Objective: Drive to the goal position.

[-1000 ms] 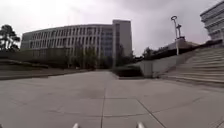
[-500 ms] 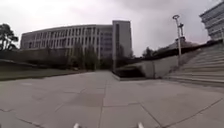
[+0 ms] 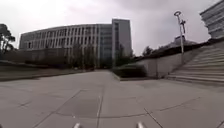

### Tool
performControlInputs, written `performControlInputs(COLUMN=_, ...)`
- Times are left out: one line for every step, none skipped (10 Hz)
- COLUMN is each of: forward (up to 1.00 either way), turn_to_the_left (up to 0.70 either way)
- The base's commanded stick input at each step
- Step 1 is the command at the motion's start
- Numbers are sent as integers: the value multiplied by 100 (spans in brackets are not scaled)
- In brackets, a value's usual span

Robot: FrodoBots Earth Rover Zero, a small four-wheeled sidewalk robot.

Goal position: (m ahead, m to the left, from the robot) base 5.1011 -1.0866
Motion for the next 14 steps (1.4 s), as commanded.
performControlInputs(forward=81, turn_to_the_left=0)
performControlInputs(forward=81, turn_to_the_left=0)
performControlInputs(forward=81, turn_to_the_left=0)
performControlInputs(forward=81, turn_to_the_left=0)
performControlInputs(forward=81, turn_to_the_left=0)
performControlInputs(forward=81, turn_to_the_left=0)
performControlInputs(forward=81, turn_to_the_left=0)
performControlInputs(forward=81, turn_to_the_left=0)
performControlInputs(forward=81, turn_to_the_left=0)
performControlInputs(forward=81, turn_to_the_left=0)
performControlInputs(forward=81, turn_to_the_left=0)
performControlInputs(forward=81, turn_to_the_left=0)
performControlInputs(forward=81, turn_to_the_left=0)
performControlInputs(forward=81, turn_to_the_left=0)
